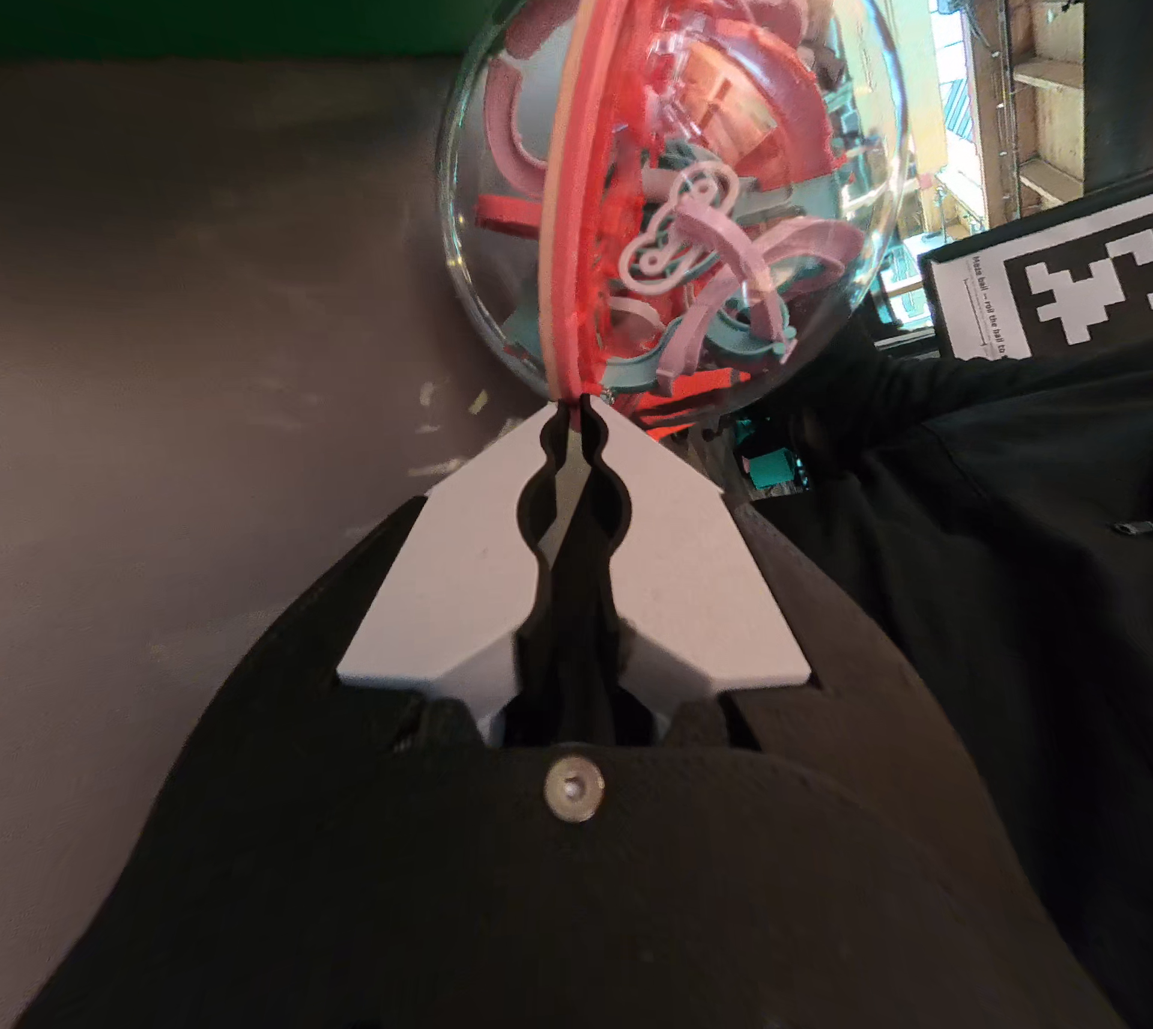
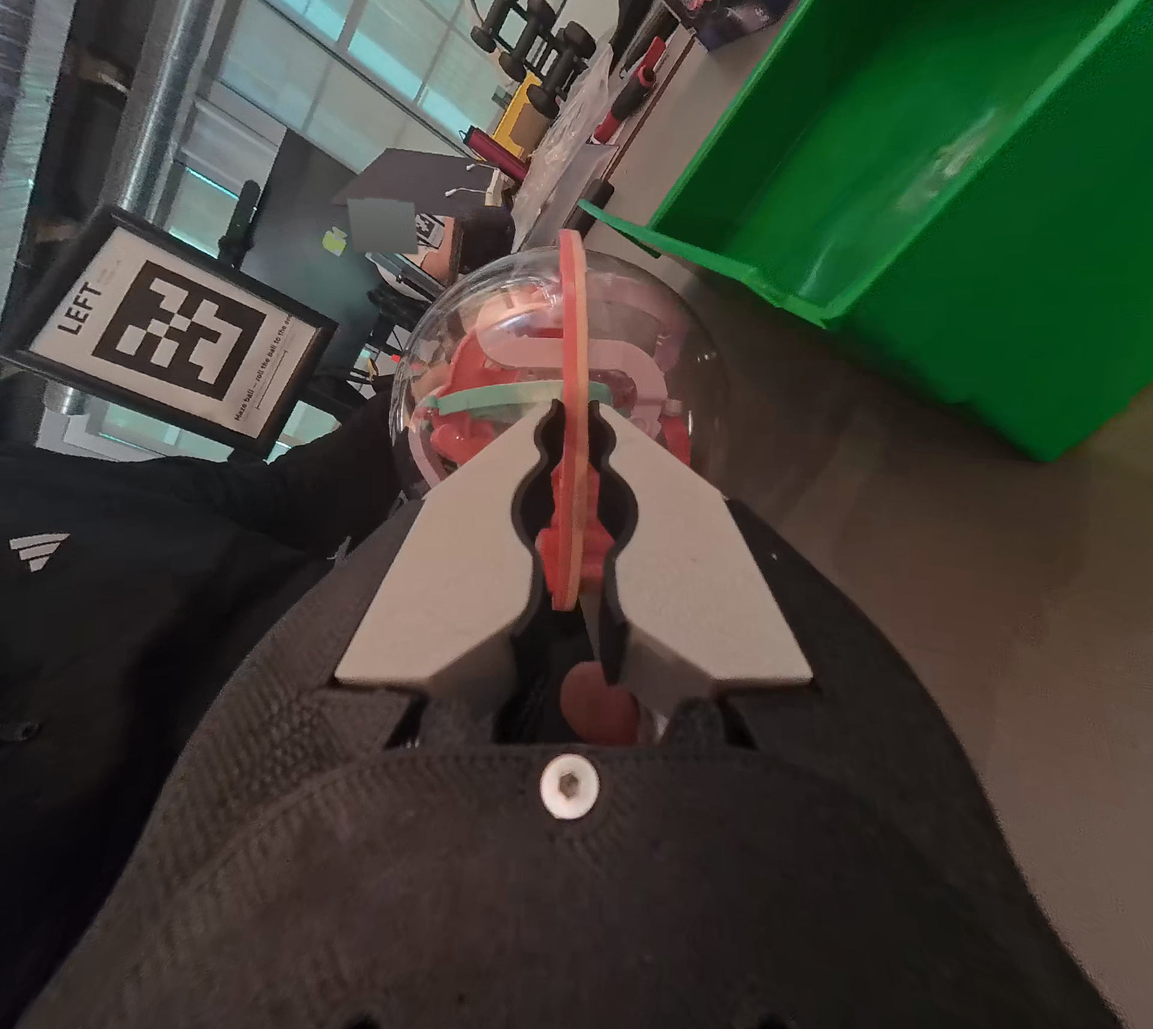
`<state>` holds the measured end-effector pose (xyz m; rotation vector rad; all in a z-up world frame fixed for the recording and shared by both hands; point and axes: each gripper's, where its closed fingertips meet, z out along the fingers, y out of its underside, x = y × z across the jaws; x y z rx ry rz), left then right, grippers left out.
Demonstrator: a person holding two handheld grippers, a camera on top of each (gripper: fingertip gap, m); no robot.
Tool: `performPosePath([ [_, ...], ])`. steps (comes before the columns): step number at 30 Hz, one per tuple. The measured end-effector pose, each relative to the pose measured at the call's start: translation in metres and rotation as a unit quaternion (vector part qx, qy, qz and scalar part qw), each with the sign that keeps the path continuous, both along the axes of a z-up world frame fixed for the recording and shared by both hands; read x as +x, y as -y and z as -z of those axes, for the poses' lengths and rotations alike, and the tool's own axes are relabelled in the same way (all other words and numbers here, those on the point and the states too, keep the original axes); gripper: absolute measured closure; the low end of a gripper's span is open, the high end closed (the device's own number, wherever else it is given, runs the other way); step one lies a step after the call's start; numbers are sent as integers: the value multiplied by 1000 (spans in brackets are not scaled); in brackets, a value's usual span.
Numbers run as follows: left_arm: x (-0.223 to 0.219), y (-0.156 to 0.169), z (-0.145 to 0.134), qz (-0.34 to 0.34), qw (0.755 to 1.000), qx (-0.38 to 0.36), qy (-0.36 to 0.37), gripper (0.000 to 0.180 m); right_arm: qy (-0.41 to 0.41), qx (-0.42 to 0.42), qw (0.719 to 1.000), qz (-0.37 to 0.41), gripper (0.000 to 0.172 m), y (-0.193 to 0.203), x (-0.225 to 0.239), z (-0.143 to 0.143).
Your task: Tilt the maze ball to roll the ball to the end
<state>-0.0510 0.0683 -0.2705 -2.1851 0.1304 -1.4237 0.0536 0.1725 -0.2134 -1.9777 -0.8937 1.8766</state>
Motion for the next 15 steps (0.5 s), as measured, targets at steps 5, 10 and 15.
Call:
performPosePath([
  [5,-10,-11,-12,-25,999,27,-2,163,5,-7,1000,3,166,-5,0,6],
  [10,-17,-19,-17,-48,995,70,-45,158,5,-10,1000,0,166,-8,-2,9],
  [15,-29,-33,-20,-94,990,87,-51,157,0,-14,1000,-3,166,-6,-4,7],
])
